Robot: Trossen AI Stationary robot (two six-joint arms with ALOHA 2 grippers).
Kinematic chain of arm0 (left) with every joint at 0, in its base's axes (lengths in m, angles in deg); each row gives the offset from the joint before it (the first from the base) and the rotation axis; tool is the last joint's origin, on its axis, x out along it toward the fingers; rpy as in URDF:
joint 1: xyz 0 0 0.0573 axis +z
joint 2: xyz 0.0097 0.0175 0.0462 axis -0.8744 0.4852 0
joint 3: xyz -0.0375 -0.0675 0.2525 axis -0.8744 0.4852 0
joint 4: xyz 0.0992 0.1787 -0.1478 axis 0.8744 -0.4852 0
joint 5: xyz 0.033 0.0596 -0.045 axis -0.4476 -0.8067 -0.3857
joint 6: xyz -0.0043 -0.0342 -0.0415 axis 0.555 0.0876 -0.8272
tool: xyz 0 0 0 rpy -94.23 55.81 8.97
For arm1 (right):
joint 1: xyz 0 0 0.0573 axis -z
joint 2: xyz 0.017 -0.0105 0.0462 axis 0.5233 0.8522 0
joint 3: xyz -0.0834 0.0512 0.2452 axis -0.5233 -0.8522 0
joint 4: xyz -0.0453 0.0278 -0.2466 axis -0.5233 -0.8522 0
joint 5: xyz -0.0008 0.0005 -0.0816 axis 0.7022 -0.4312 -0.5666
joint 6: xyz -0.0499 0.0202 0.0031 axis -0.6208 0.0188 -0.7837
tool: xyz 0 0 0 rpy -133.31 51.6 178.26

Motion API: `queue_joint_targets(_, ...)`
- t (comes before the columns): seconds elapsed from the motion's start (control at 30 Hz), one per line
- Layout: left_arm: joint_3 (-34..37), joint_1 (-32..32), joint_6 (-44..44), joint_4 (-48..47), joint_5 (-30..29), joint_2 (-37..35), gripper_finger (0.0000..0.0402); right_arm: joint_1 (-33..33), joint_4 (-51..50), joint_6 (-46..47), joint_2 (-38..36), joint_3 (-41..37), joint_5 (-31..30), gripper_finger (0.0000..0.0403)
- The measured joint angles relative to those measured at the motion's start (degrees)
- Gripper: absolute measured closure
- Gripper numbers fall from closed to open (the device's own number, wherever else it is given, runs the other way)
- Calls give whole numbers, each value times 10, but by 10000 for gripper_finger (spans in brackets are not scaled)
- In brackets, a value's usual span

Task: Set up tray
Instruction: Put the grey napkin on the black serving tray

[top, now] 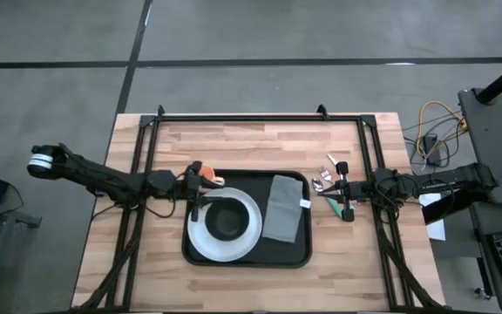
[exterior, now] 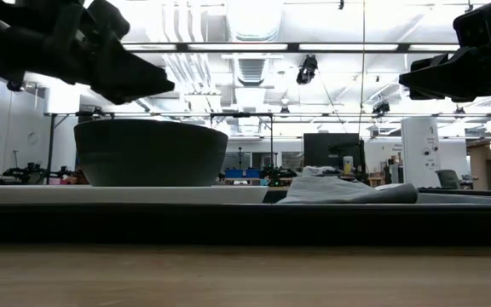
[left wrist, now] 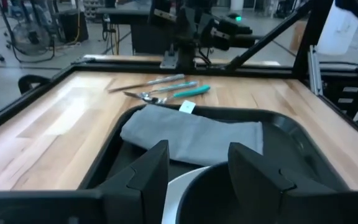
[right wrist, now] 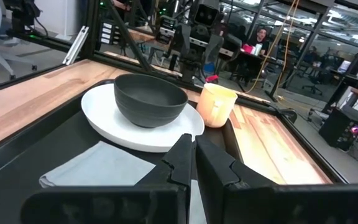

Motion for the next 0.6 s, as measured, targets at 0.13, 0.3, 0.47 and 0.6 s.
queue_joint_targets(0.13, 10, 0, 0, -1, 0, -21, 256, 0, 0, 0, 0, 0, 0, 394)
queue_joint_targets(0.3, 23, 1, 0, -9, 0, -51, 256, 0, 0, 0, 0, 0, 0, 394)
queue_joint_targets(0.47, 61, 1, -3, -14, 0, -106, 256, 0, 0, 0, 0, 0, 0, 394)
queue_joint_targets(0.6, 105, 1, -3, -16, 0, -180, 256, 0, 0, 0, 0, 0, 0, 394)
